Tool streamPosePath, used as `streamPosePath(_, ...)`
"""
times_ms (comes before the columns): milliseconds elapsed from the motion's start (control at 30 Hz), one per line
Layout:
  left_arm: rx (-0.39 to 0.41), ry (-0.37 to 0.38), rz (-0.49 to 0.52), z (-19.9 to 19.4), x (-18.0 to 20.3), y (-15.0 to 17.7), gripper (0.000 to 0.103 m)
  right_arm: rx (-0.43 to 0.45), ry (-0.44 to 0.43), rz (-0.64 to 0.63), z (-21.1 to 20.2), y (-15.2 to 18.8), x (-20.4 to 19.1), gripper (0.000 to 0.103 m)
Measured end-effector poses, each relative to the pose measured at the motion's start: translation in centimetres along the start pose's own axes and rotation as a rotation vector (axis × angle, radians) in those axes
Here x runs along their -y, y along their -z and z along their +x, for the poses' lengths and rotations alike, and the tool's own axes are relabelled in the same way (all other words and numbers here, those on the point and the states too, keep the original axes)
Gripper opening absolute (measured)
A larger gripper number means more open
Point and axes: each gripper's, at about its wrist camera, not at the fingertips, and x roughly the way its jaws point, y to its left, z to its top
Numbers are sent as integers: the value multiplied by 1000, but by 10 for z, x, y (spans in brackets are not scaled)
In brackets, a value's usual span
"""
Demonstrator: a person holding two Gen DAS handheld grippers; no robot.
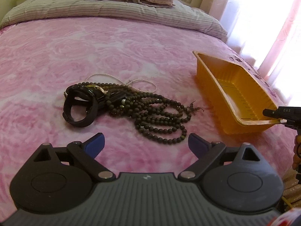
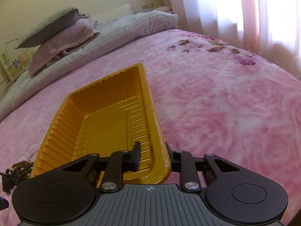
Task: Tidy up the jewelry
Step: 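Grasp the rim of the orange plastic tray with the right tool, then grasp the black bracelet with the left tool while the right tool holds the tray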
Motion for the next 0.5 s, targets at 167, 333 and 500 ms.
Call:
streamPosePath(167, 2, -6, 5, -2, -1, 1, 93, -15, 4, 0, -7, -2, -3, 9)
streamPosePath(333, 16, -1, 33, -6, -3, 0, 91, -17, 21, -48, -17, -9, -13, 6)
streamPosePath(500, 29, -6, 67, -9, -9, 0, 87, 17, 73, -238, -35, -18, -41, 5)
